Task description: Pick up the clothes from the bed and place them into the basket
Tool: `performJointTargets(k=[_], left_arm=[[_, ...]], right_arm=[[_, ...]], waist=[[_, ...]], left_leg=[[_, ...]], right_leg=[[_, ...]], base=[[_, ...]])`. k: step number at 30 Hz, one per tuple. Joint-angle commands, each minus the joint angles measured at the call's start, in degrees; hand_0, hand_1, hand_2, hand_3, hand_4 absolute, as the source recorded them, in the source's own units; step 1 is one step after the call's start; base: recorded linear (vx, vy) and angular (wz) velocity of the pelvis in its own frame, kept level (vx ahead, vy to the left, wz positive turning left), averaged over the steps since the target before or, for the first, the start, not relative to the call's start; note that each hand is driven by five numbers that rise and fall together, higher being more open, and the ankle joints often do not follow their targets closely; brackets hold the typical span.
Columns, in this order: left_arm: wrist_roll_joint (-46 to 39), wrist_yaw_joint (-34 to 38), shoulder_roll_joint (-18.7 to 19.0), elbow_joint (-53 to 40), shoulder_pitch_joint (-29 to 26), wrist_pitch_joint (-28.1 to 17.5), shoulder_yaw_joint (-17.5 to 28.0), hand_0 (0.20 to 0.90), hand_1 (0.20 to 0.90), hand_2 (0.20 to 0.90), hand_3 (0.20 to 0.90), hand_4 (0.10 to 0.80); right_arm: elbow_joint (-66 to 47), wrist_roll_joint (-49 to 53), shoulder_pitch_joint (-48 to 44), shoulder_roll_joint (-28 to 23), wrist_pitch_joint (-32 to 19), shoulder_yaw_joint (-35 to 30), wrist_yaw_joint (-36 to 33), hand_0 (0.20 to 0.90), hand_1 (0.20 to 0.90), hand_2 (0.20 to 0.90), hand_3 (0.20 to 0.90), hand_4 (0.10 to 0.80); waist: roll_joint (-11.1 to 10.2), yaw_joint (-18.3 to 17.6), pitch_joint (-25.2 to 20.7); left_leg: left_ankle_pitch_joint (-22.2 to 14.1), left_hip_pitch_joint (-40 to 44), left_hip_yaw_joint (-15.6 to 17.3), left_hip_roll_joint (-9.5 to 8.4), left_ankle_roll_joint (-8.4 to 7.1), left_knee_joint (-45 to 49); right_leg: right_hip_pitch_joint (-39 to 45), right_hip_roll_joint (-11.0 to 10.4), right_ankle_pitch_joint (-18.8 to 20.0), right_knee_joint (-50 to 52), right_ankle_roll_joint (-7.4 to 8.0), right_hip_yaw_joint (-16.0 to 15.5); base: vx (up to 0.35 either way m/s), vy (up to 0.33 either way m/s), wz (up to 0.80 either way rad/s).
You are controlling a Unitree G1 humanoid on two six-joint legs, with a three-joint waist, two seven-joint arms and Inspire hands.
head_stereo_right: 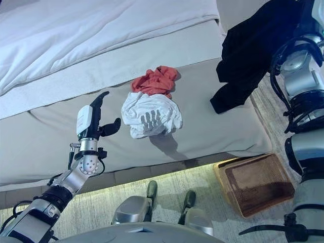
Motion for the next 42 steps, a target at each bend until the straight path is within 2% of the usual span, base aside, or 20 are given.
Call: performJointTargets(k=[1,8,16,22,24,27,34,42], left_arm=[[2.2,1.7,0.0,2.9,0.8,-4.1,-1.9,0.9,0.9,0.9,0.9,0.8],[3.0,-2.0,-2.7,8.6,-1.5,-2.1,-3.0,0.9,0.9,0.9,0.9,0.8],[3.6,-2.7,-5.0,12.3,-4.4,-1.4,-3.3,0.9,0.9,0.9,0.9,0.8],[4.0,-3.4,-5.1,11.2,-5.2,-1.0,-3.2,0.9,0.9,0.9,0.9,0.8],[4.1,-3.3,-5.0,10.9,-5.1,-1.1,-3.1,0.9,0.9,0.9,0.9,0.8],[4.2,-3.5,-4.9,10.9,-5.4,-0.9,-3.3,0.9,0.9,0.9,0.9,0.8],[5.0,-3.8,-5.1,11.3,-5.7,-1.5,-3.3,0.9,0.9,0.9,0.9,0.8],[5.7,-3.4,-4.4,10.6,-7.6,-1.8,-4.1,0.9,0.9,0.9,0.9,0.8]], right_arm=[[-2.6,0.5,-5.3,-7.1,-5.2,3.0,-4.4,0.3,0.3,0.3,0.2,0.1],[-5.2,1.2,0.6,-9.8,-2.6,-0.2,-3.1,0.3,0.3,0.3,0.2,0.1],[-5.7,2.7,8.8,-9.2,-1.4,-5.7,-3.9,0.3,0.3,0.3,0.2,0.1],[-6.4,4.5,14.3,-9.4,-1.0,-9.8,-5.8,0.3,0.3,0.3,0.2,0.1],[-7.6,5.6,17.1,-9.3,-0.8,-12.4,-8.4,0.3,0.3,0.3,0.2,0.1],[-7.4,6.6,19.7,-8.7,-1.0,-15.3,-7.7,0.3,0.3,0.3,0.2,0.1],[-6.6,4.9,22.3,-8.3,-0.4,-14.7,-0.9,0.3,0.3,0.3,0.2,0.1],[-3.8,4.2,23.7,-5.3,-0.7,-14.2,-0.3,0.3,0.3,0.3,0.2,0.1]], waist=[[-1.5,-3.1,-15.6],[-1.4,-7.5,-15.6],[-0.5,-10.6,-14.4],[-0.2,-11.9,-13.7],[0.1,-12.5,-13.5],[0.2,-13.0,-13.3],[0.2,-13.3,-12.9],[1.1,-13.6,-10.7]], left_leg=[[-3.5,2.1,4.7,5.39,-1.7,-9.4],[-4.2,3.9,7.3,6.07,-1.8,-9.4],[-4.6,5.1,9.4,6.49,-2.02,-9.4],[-5.0,5.3,10.0,6.53,-2.11,-9.4],[-5.1,5.3,10.2,6.53,-2.14,-9.4],[-5.2,5.4,10.4,6.52,-2.25,-9.4],[-5.0,5.2,10.5,6.6,-2.37,-9.4],[-4.7,4.2,10.8,6.62,-2.47,-9.4]], right_leg=[[-4.2,0.1,-2.8,0.3,3.72,1.5],[-4.7,1.3,-2.8,0.6,3.62,5.7],[-5.3,1.9,-2.5,0.6,3.69,8.8],[-5.8,2.2,-2.2,0.4,3.65,9.8],[-6.1,2.3,-2.2,0.5,3.61,10.2],[-6.2,2.5,-2.2,0.5,3.61,10.5],[-6.6,2.8,-2.1,0.6,3.5,10.5],[-8.0,2.7,-1.7,0.8,3.51,10.9]], base=[[-0.005,0.016,-0.16],[-0.017,-0.001,-0.33],[0.003,-0.016,-0.25],[0.007,-0.02,-0.15],[0.009,-0.017,-0.13],[0.004,-0.007,-0.03],[-0.006,-0.04,-0.06],[-0.052,-0.044,-0.04]])
